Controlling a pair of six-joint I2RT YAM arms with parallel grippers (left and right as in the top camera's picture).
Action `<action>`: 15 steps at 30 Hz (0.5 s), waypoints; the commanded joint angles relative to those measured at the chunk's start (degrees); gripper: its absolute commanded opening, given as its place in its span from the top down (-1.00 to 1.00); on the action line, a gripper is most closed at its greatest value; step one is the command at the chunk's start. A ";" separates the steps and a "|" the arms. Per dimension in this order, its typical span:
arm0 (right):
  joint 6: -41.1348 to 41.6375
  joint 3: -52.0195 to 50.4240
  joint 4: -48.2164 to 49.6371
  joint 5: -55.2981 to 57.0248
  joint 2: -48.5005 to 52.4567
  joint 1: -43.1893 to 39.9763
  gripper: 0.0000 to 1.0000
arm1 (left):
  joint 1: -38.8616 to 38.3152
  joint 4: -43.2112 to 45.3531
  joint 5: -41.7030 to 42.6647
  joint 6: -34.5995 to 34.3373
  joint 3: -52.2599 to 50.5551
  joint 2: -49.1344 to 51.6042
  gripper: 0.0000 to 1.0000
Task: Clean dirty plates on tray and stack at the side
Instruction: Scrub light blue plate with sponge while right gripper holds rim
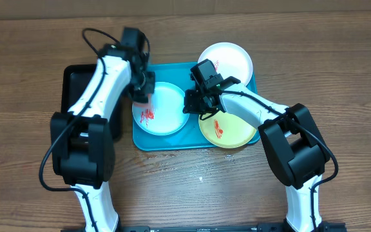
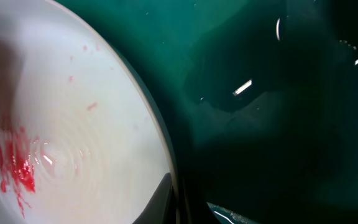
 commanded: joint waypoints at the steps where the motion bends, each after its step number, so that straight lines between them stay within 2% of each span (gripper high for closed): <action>1: 0.22 -0.15 -0.52 -0.07 1.14 -0.09 0.92 | -0.85 2.19 -5.55 -3.48 -5.01 -0.31 0.92; 9: 0.22 -0.15 -0.13 -0.04 1.14 -0.09 0.93 | -3.76 4.87 -6.49 -4.98 -11.43 -0.31 0.92; 15: 0.22 -0.15 -0.07 0.26 1.14 -0.09 0.92 | -6.69 1.99 4.83 -3.41 -11.43 -0.31 0.92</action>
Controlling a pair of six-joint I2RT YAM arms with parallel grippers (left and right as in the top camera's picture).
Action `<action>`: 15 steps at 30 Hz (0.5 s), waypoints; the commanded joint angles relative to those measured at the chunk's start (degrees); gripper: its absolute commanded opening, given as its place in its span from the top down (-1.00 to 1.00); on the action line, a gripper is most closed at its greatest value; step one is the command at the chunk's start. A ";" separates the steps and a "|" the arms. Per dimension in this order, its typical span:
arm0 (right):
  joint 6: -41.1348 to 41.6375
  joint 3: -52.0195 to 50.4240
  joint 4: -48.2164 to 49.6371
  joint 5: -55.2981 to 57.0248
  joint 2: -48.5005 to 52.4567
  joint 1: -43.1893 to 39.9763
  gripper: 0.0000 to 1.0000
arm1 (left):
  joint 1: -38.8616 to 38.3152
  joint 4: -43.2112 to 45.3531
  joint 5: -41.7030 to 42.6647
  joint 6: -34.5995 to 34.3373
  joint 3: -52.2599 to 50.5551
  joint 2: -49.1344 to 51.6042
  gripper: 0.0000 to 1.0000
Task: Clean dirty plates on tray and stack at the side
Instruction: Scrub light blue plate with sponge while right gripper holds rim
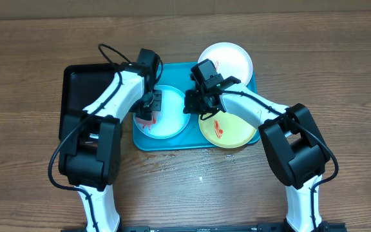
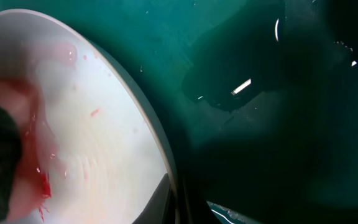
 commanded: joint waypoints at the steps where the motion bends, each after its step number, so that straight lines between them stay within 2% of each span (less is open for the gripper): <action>1: 0.79 -0.17 0.02 0.39 1.14 -0.02 0.93 | -2.49 -1.75 11.04 0.92 -1.99 -0.15 0.92; 4: 0.79 -0.17 0.13 0.37 1.14 -0.02 0.93 | -3.06 -1.14 15.96 2.58 -1.99 -0.15 0.92; 8: 0.79 -0.17 -0.04 0.37 1.14 -0.02 0.93 | -2.58 2.91 14.75 1.07 -1.99 -0.15 0.92; 12: 0.85 -0.17 -0.07 0.37 1.14 -0.02 0.93 | -0.98 8.28 5.62 -6.36 -1.99 -0.15 0.92; 15: 0.96 -0.17 -0.07 0.39 1.14 -0.02 0.93 | 0.00 11.82 -6.45 -12.09 -1.99 -0.15 0.92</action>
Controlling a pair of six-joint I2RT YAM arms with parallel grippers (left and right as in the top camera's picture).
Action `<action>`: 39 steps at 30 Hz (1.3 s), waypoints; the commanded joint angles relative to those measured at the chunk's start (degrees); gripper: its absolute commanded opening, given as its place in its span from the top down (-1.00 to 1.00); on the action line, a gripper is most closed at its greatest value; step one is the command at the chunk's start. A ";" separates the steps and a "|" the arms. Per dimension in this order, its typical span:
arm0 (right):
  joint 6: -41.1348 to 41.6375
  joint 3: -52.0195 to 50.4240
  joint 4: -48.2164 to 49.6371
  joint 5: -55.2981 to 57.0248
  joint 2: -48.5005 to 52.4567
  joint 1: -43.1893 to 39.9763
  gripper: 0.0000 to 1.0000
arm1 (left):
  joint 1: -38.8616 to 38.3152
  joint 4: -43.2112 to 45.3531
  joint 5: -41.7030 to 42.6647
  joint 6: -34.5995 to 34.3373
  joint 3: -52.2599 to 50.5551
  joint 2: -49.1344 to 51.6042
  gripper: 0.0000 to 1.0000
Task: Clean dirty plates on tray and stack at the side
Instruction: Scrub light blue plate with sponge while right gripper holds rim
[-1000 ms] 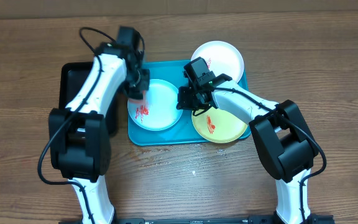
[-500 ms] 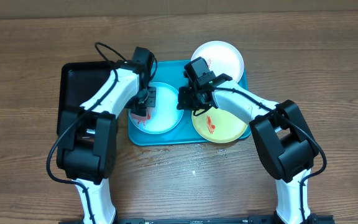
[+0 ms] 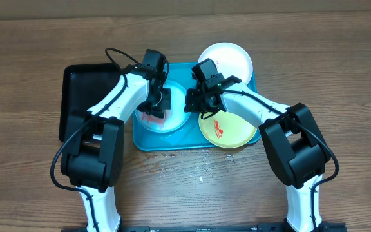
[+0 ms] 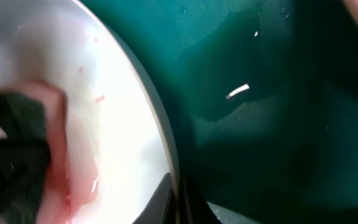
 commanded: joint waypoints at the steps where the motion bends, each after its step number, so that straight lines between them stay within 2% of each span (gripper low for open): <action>1: -0.02 -0.17 -0.42 -0.74 1.14 0.35 0.93 | 1.11 3.17 -15.50 -8.92 -0.74 0.09 0.92; 5: -0.02 -0.20 -0.28 -0.74 1.14 0.35 0.93 | 0.50 1.64 -25.44 -12.17 -0.74 0.09 0.92; 8: -0.02 -0.20 0.07 -0.72 1.14 0.35 0.93 | -0.81 -1.16 -24.48 -12.15 -0.74 0.09 0.92; 10: -0.02 -0.20 0.09 -0.72 1.14 0.35 0.93 | -1.88 -3.58 -20.61 -11.32 -0.74 0.09 0.91; 12: -0.02 -0.20 0.04 -0.74 1.14 0.35 0.93 | -3.08 -4.98 -13.09 -6.84 -0.74 0.09 0.92; 17: -0.02 -0.20 0.04 -0.74 1.14 0.35 0.93 | -5.86 -7.65 12.20 12.13 -0.74 0.09 0.92; 19: 0.00 -0.20 0.04 -0.74 1.14 0.35 0.93 | -6.60 -8.50 15.63 15.06 -0.74 0.09 0.92; 21: 0.00 -0.20 0.07 -0.74 1.14 0.35 0.93 | -6.88 -8.17 13.88 14.80 -0.74 0.09 0.92; 24: 0.00 -0.20 0.02 -0.74 1.14 0.35 0.93 | -6.47 -6.08 7.52 8.83 -0.74 0.09 0.91; 27: 0.00 -0.20 -0.02 -0.74 1.14 0.35 0.93 | -4.96 -3.72 -0.26 -0.13 -0.74 0.09 0.92; 30: 3.96 -0.20 -1.01 0.98 1.14 0.00 0.93 | -2.93 -3.76 -10.23 -12.31 -0.76 0.09 0.92; 33: 11.82 -0.22 -4.39 6.14 1.14 -0.96 0.93 | -1.03 -9.81 -23.76 -28.22 -0.74 0.09 0.92; 34: 13.49 -0.22 -5.09 7.04 1.14 -1.31 0.93 | -0.72 -11.39 -26.34 -31.12 -0.76 0.09 0.91; 36: 13.92 -0.33 -5.09 6.99 1.14 -1.86 0.93 | -0.37 -13.16 -28.72 -31.50 -0.76 0.09 0.92; 39: 14.08 -0.37 -4.46 7.02 1.14 -1.88 0.93 | -0.55 -13.49 -28.28 -27.98 -0.76 0.09 0.91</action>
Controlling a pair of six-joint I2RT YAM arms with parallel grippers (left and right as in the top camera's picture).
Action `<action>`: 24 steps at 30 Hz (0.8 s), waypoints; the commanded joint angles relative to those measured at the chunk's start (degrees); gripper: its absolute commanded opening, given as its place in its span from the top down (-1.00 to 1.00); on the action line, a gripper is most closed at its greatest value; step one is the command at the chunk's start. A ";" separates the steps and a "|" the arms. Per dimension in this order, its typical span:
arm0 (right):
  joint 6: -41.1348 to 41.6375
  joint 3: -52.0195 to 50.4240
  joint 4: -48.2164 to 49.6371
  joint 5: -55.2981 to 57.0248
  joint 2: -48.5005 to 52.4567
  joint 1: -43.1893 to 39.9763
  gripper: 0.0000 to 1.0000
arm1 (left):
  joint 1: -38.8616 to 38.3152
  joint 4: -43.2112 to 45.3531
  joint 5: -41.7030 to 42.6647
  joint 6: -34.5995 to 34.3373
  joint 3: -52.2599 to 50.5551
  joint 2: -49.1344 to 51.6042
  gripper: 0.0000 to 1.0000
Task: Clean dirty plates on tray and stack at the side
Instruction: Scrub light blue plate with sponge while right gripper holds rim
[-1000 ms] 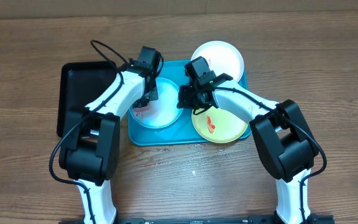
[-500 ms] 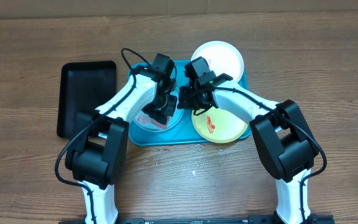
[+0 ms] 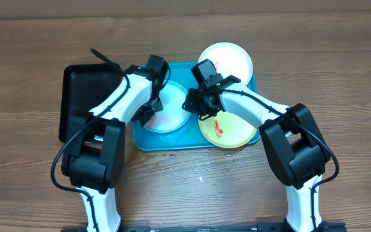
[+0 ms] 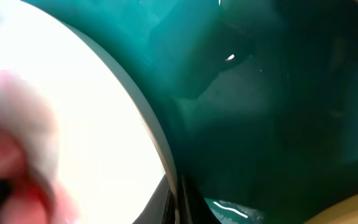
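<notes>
A pale blue plate lies at the left of the teal tray, its middle faintly pink. My right gripper is shut on its right rim, seen edge-on between the fingers. My left gripper presses down on the plate's left part, shut on a pink sponge that shows only as a blur. A yellow plate with a red smear sits at the tray's front right. A white plate with a small red mark is at the back right.
A black tray stands left of the teal tray, partly under my left arm. Wooden table surrounds both trays. My two arms meet over the teal tray's left half.
My left gripper and sponge have shifted from the middle of the pale blue plate to its left part. The red smear there has faded to a faint pink. The right gripper still holds the rim.
The left gripper with the sponge was at the plate's back left edge, a red stain on the plate. It was then on the stain, then at the plate's middle with the red smeared. Now it is at the left and the stain is almost gone. The right gripper held the rim throughout.
</notes>
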 commanded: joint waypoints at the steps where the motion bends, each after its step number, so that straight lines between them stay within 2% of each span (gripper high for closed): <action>1: 3.76 -0.92 -0.98 5.97 1.16 -1.95 0.93 | 0.33 -1.01 -8.90 -3.30 -0.85 0.46 0.91; 3: 3.21 -0.92 -0.74 5.73 1.16 -1.95 0.93 | -0.22 0.35 -6.16 0.22 -0.85 0.46 0.91; 5: 2.69 -0.92 -0.63 5.51 1.16 -1.95 0.93 | -0.68 3.89 -0.94 7.91 -0.85 0.46 0.91; 8: 2.62 -0.92 -0.66 5.05 1.16 -1.95 0.93 | -1.27 11.41 13.31 23.91 -0.87 0.46 0.92; 11: 1.38 -0.92 -0.63 4.20 1.16 -1.95 0.93 | -1.29 17.09 23.21 31.63 -0.85 0.46 0.92; 15: 1.36 -0.92 -0.92 4.22 1.16 -1.81 0.93 | -1.16 23.15 22.47 30.77 -0.85 0.46 0.92; 17: 1.36 -0.92 -1.07 4.22 1.16 -1.81 0.93 | -1.16 24.87 16.76 26.51 -0.85 0.46 0.91; 19: 1.36 -0.92 -1.07 4.22 1.16 -1.81 0.92 | -1.16 24.68 7.54 20.37 -0.85 0.46 0.92; 21: 1.36 -0.92 -1.07 4.22 1.16 -1.81 0.93 | -1.22 22.60 -0.31 15.21 -0.87 0.46 0.92; 24: 1.36 -0.92 -1.03 4.24 1.16 -1.84 0.93 | -1.22 17.62 -6.75 11.39 -0.85 0.46 0.92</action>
